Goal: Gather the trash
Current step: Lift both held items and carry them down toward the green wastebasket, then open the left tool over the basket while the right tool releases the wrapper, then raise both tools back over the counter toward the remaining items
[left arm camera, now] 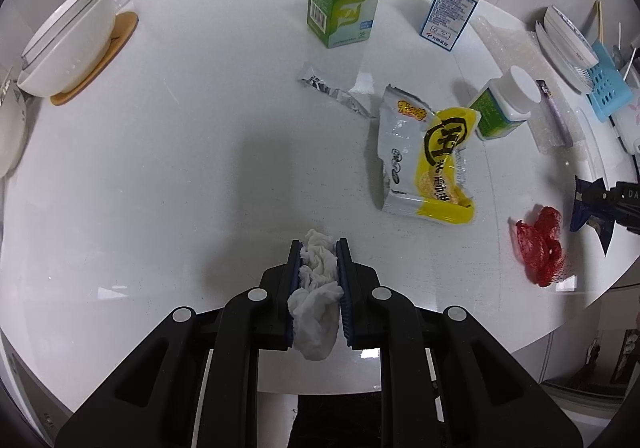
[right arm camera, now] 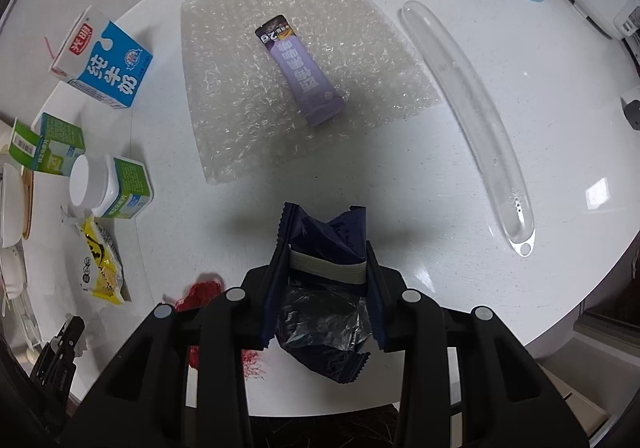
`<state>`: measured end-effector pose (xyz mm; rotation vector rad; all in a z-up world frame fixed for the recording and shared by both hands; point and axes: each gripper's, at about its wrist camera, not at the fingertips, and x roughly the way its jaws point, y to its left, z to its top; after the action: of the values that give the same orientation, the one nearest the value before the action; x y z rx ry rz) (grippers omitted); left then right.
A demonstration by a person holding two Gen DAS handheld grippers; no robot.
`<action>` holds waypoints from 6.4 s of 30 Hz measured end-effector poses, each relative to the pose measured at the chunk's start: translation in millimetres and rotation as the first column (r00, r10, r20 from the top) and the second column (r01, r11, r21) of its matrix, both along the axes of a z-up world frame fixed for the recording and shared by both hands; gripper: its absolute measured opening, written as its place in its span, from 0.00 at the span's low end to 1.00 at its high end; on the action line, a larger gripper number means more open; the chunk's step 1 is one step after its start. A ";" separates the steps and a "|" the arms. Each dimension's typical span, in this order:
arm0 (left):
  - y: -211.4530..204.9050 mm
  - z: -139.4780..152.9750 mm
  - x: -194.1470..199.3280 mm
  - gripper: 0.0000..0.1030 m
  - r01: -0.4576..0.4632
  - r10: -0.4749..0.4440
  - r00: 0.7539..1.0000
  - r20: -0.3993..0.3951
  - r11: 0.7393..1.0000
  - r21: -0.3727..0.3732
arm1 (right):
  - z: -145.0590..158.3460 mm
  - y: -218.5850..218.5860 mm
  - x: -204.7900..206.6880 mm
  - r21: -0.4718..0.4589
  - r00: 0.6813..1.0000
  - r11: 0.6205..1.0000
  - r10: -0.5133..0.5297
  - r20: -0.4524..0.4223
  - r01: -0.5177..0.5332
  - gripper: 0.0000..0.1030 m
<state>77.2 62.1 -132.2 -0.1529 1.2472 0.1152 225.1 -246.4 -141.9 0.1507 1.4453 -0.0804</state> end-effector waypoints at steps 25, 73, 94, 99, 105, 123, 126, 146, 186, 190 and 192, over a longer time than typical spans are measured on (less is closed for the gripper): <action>-54.0 48.3 -32.8 0.15 -0.004 0.003 0.995 0.099 1.000 0.012 | 57.7 -27.0 -63.9 0.004 0.977 0.991 0.128 0.169 -0.131 0.26; -136.4 2.8 -154.0 0.15 0.121 -0.108 0.983 0.147 0.989 -0.089 | 46.8 -31.9 -226.5 0.080 0.903 0.933 0.316 0.291 -0.352 0.17; -171.6 -108.2 -177.0 0.15 0.178 -0.170 0.981 0.093 0.980 -0.093 | -92.7 -32.4 -265.7 0.066 0.895 0.901 0.415 0.161 -0.430 0.19; -169.1 -128.2 -179.4 0.15 0.155 -0.151 0.987 0.049 0.983 -0.096 | -121.1 -33.2 -266.1 0.080 0.899 0.898 0.423 0.111 -0.433 0.21; -167.4 -135.6 -184.9 0.15 0.152 -0.150 0.988 0.024 0.985 -0.085 | -137.7 -29.3 -264.8 0.074 0.896 0.894 0.437 0.082 -0.443 0.32; -184.1 -152.7 -178.8 0.16 0.203 -0.204 0.979 -0.002 0.976 -0.078 | -114.9 -60.7 -265.9 -0.017 0.926 0.945 0.325 0.193 -0.328 0.92; -195.8 -161.4 -176.4 0.18 0.237 -0.238 0.971 -0.007 0.969 -0.073 | -106.0 -76.5 -268.6 -0.029 0.933 0.955 0.293 0.208 -0.294 0.92; -237.0 -166.4 -172.0 0.69 0.315 -0.315 0.949 0.012 0.946 -0.071 | -89.0 -119.3 -275.0 -0.053 0.950 0.977 0.215 0.227 -0.208 0.92; -145.0 39.5 -127.0 0.94 0.108 -0.102 0.968 0.229 0.994 -0.013 | 61.9 -93.2 -210.5 -0.127 0.859 0.955 0.297 0.418 -0.268 0.92; -136.8 45.0 -112.7 0.94 0.097 -0.092 0.969 0.228 0.995 -0.010 | 71.6 -92.5 -192.8 -0.126 0.855 0.958 0.288 0.431 -0.259 0.92; -133.0 46.7 -104.6 0.94 0.095 -0.091 0.970 0.227 0.995 -0.006 | 76.1 -92.4 -182.6 -0.121 0.855 0.960 0.281 0.437 -0.254 0.92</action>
<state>-27.3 -70.9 -85.5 -0.1181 1.0258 0.0056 42.6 -338.7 -65.9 -0.0811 0.9836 0.1351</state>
